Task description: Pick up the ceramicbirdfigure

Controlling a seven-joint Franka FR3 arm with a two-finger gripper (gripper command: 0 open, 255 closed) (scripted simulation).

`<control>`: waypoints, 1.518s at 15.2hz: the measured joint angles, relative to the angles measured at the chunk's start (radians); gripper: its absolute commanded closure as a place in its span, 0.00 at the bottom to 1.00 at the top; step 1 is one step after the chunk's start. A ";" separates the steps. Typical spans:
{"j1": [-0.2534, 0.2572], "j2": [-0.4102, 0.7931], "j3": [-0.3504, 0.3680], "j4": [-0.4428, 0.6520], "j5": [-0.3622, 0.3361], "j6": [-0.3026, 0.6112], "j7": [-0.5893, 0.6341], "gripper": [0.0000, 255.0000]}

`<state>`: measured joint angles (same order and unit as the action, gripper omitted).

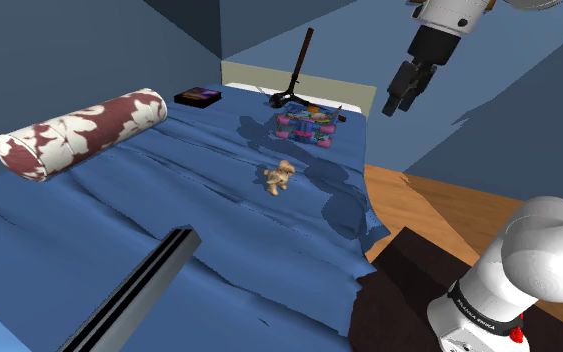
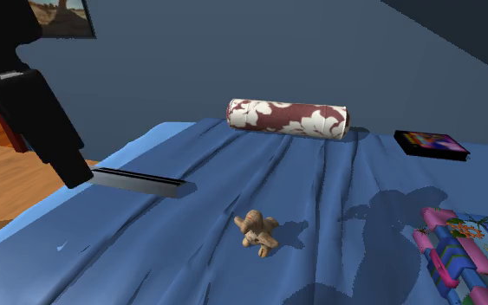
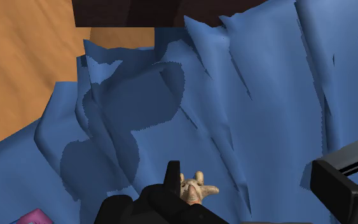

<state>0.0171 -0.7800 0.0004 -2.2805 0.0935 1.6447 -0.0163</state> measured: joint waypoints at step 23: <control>-0.010 0.660 0.063 0.082 -0.114 0.569 -0.002 0.00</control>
<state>0.0068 -0.1197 0.0635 -2.1986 -0.0203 2.2139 -0.0183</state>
